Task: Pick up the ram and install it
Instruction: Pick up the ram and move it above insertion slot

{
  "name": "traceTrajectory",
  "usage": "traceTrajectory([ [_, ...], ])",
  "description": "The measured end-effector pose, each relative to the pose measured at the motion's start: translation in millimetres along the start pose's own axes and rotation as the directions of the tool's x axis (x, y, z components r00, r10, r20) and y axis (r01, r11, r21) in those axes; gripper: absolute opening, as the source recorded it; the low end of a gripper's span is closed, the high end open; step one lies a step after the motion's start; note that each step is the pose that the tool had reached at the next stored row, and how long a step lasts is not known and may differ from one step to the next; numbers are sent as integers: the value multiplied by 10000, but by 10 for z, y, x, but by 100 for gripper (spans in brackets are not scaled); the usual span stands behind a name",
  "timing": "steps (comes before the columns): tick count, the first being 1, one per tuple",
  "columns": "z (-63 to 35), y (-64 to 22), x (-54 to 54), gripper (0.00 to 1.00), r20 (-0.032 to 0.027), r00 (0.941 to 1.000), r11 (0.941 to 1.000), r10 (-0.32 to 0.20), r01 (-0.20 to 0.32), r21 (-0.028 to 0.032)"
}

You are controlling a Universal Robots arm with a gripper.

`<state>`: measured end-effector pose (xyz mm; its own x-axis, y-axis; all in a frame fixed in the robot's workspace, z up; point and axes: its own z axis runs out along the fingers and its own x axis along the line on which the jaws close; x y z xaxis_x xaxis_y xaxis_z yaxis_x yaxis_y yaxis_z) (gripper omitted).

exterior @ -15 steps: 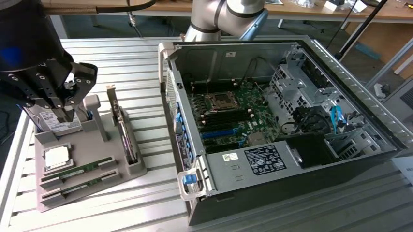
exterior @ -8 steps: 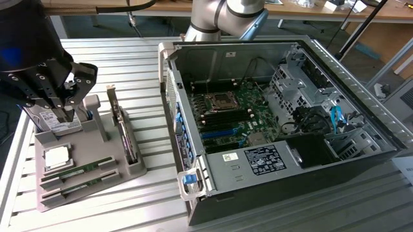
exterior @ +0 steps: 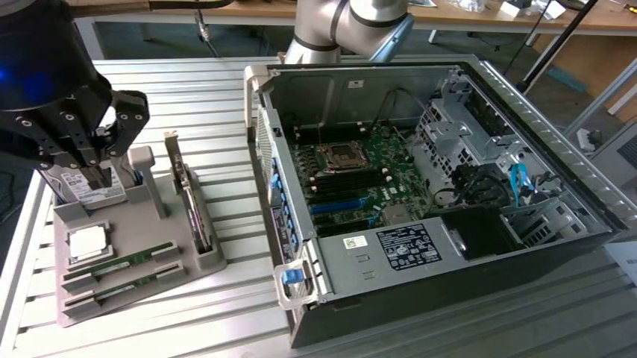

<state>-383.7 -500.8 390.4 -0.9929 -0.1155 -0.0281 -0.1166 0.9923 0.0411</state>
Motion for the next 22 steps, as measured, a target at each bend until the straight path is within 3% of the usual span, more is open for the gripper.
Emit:
traceTrajectory([
  [2, 1, 0, 0, 11, -23, 9984, 9984, -569, 569, -17],
  [8, 1, 0, 0, 11, -58, 9888, 9888, -1492, 1492, -46],
  [15, 1, 0, 0, 11, -96, 9663, 9663, -2573, 2572, -86],
  [18, 1, -1, 0, 11, -121, 9431, 9432, -3322, 3321, -116],
  [22, 1, -1, 0, 11, -139, 9190, 9191, -3940, 3938, -143],
])
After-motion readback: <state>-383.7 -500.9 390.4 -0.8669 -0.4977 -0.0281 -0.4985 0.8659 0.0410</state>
